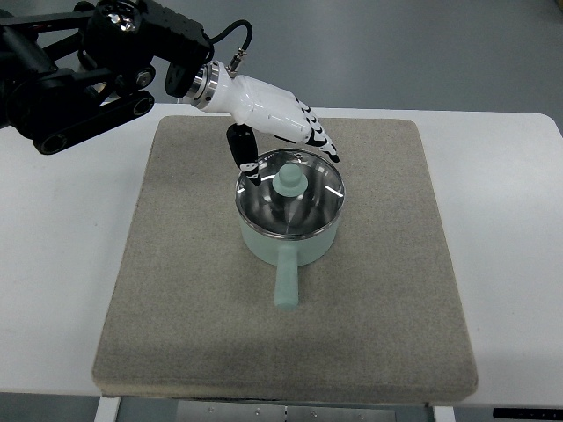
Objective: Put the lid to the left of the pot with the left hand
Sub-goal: 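Close the left hand fingers around the mint-green lid knob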
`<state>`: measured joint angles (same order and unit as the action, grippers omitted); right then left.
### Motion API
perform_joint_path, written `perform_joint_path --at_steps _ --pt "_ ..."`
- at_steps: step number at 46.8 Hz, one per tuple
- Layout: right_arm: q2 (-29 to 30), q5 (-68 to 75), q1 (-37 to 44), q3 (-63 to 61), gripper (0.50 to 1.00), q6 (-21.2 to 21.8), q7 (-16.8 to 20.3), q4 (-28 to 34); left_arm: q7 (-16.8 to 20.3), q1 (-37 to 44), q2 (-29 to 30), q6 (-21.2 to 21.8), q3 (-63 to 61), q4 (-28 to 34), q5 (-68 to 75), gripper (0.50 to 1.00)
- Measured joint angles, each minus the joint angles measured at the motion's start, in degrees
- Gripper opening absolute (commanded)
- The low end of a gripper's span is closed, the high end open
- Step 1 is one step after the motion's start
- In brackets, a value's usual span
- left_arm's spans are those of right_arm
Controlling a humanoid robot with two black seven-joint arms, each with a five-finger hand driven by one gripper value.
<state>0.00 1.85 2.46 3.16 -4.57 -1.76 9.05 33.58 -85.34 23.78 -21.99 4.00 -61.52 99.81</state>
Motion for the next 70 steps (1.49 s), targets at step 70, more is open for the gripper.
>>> perform_joint_path --at_steps 70 --pt "0.0 0.0 0.0 0.0 0.921 0.0 0.0 0.0 0.08 1.31 -2.24 1.77 -0.38 1.59 1.08 0.793"
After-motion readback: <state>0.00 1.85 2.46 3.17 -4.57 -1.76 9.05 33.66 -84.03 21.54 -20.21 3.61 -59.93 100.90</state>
